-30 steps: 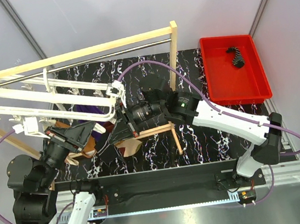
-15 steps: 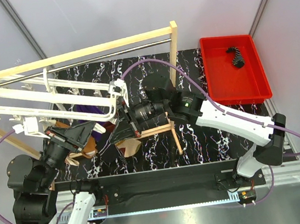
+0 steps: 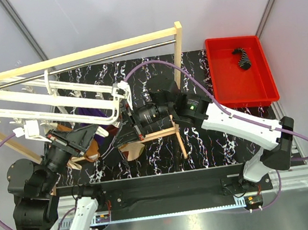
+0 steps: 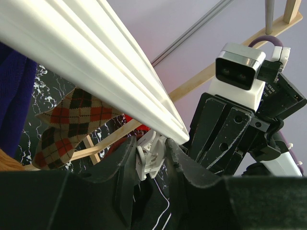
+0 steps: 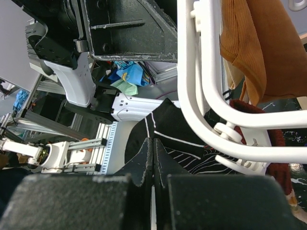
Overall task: Clip the socks to the hanger
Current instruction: Clamp the sock onto the hanger, then rotate the hanger.
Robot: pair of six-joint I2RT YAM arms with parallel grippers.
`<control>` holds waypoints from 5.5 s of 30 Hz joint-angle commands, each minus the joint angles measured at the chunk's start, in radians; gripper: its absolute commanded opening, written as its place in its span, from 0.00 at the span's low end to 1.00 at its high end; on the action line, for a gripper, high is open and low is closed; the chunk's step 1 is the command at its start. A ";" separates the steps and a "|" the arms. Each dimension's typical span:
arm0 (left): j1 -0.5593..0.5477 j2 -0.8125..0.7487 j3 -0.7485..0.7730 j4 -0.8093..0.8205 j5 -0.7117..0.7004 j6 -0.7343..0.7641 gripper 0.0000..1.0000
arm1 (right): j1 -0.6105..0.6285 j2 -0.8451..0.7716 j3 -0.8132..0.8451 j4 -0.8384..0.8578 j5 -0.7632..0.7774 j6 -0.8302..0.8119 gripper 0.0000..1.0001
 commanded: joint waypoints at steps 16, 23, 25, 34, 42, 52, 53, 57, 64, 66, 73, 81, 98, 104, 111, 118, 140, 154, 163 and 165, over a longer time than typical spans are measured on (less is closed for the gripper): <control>-0.006 -0.014 0.022 -0.041 0.049 0.004 0.00 | 0.011 0.038 0.095 0.012 0.003 -0.036 0.00; -0.005 -0.012 0.027 -0.043 0.052 0.004 0.00 | 0.009 0.053 0.110 0.001 0.007 -0.045 0.00; -0.005 -0.011 0.027 -0.043 0.054 0.002 0.00 | 0.009 0.056 0.110 0.000 0.007 -0.048 0.00; -0.005 -0.009 0.027 -0.044 0.066 0.004 0.00 | 0.009 0.071 0.140 -0.013 0.024 -0.060 0.00; -0.006 -0.029 0.025 -0.043 0.055 0.008 0.32 | 0.011 0.079 0.155 -0.010 0.023 -0.062 0.00; -0.005 -0.046 0.027 -0.046 0.046 0.014 0.57 | 0.009 0.099 0.160 -0.010 0.032 -0.066 0.00; -0.005 -0.047 0.029 -0.048 0.041 0.015 0.59 | 0.009 0.100 0.160 -0.010 0.034 -0.068 0.00; -0.006 -0.058 0.030 -0.058 0.032 0.018 0.67 | 0.009 0.102 0.161 -0.016 0.044 -0.072 0.00; -0.005 -0.098 0.047 -0.063 0.032 0.057 0.72 | 0.009 0.091 0.152 -0.083 0.190 -0.123 0.00; -0.005 -0.109 0.055 -0.063 0.032 0.079 0.72 | 0.009 0.079 0.140 -0.108 0.230 -0.131 0.05; -0.006 -0.170 0.090 -0.052 0.006 0.131 0.70 | 0.012 -0.008 -0.105 -0.034 0.259 -0.097 0.34; -0.006 -0.189 0.148 -0.117 -0.049 0.200 0.64 | 0.100 -0.033 -0.273 0.001 0.639 -0.198 0.49; -0.006 -0.184 0.306 -0.284 -0.271 0.323 0.70 | 0.256 -0.275 -0.439 0.222 0.608 -0.307 0.80; -0.005 -0.204 0.325 -0.302 -0.364 0.332 0.72 | 0.376 -0.243 -0.384 0.176 0.593 -0.384 0.96; -0.005 -0.204 0.397 -0.357 -0.452 0.346 0.72 | 0.453 -0.004 -0.252 0.313 0.834 -0.410 1.00; -0.005 -0.176 0.505 -0.437 -0.549 0.370 0.70 | 0.470 0.309 -0.043 0.486 1.220 -0.460 1.00; -0.006 -0.173 0.492 -0.486 -0.600 0.409 0.64 | 0.444 0.236 -0.193 0.526 1.562 -0.491 0.03; 0.011 -0.156 0.437 -0.439 -0.448 0.387 0.48 | 0.297 -0.163 -0.483 0.191 1.361 -0.344 0.11; 0.057 -0.156 0.414 -0.423 -0.372 0.387 0.52 | 0.135 -0.289 -0.546 0.211 1.160 -0.384 0.20; 0.063 -0.158 0.401 -0.411 -0.358 0.380 0.53 | 0.118 -0.282 -0.532 0.202 1.127 -0.390 0.25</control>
